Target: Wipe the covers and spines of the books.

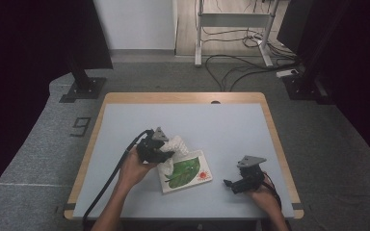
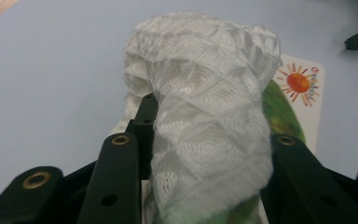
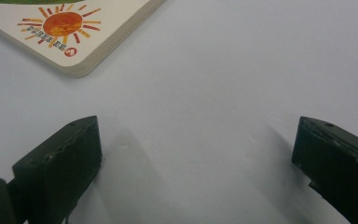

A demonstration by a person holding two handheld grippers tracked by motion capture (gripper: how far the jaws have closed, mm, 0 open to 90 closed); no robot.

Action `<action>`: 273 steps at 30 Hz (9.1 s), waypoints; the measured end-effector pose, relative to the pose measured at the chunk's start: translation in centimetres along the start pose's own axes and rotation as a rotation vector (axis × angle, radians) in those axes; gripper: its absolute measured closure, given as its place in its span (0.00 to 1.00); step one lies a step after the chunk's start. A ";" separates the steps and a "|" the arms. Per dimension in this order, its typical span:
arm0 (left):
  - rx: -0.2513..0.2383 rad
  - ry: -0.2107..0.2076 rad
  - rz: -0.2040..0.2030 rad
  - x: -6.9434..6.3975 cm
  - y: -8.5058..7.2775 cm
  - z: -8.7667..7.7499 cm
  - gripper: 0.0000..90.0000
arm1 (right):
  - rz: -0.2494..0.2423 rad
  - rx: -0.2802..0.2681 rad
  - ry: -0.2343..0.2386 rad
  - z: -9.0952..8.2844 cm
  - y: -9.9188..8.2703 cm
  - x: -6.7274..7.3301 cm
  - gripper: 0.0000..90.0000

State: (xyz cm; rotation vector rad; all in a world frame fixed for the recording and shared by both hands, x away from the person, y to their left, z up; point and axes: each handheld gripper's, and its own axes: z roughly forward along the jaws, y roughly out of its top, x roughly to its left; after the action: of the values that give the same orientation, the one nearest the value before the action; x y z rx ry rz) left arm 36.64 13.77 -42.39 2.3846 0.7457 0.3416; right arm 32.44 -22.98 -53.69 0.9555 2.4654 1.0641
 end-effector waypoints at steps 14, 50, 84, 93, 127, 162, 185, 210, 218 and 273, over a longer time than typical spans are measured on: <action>-0.010 0.074 -0.103 4.0 -3.4 -2.9 0.68 | 0.001 -0.001 0.000 0.0 0.0 0.0 0.01; 0.050 0.185 -0.354 10.3 -12.5 -0.9 0.65 | 0.001 -0.002 -0.003 0.0 0.0 0.0 0.01; -0.120 0.084 -0.203 7.2 -11.1 -4.6 0.00 | 0.001 -0.002 -0.003 0.0 0.0 0.0 0.01; -0.106 0.029 -0.090 3.2 -9.9 -3.7 0.00 | 0.000 -0.001 0.000 0.0 0.0 0.0 0.01; 0.022 -0.091 0.023 -1.1 -11.2 3.7 0.00 | 0.005 0.002 0.002 0.0 0.0 -0.1 0.01; -0.039 -0.136 0.063 -3.4 -9.8 5.3 0.00 | -0.044 0.023 0.091 3.4 6.2 -0.1 0.01; -0.041 -0.133 0.063 -3.4 -9.9 5.3 0.00 | -0.001 0.060 0.210 8.7 9.6 0.2 0.00; -0.041 -0.134 0.058 -3.4 -9.9 5.3 0.00 | 0.101 -0.039 0.261 7.7 10.9 0.5 0.02; -0.042 -0.134 0.058 -3.4 -9.9 5.3 0.00 | 0.096 -0.069 0.261 6.3 11.2 0.8 0.03; -0.032 -0.115 0.033 -3.6 -9.9 5.1 0.00 | -0.061 0.078 0.375 3.0 10.4 -1.2 0.57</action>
State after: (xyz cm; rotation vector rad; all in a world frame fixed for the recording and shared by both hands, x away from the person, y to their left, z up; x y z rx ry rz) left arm 31.50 15.72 -52.75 2.3667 0.6440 0.2260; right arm 39.58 -16.89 -48.10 0.7512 2.8334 1.2303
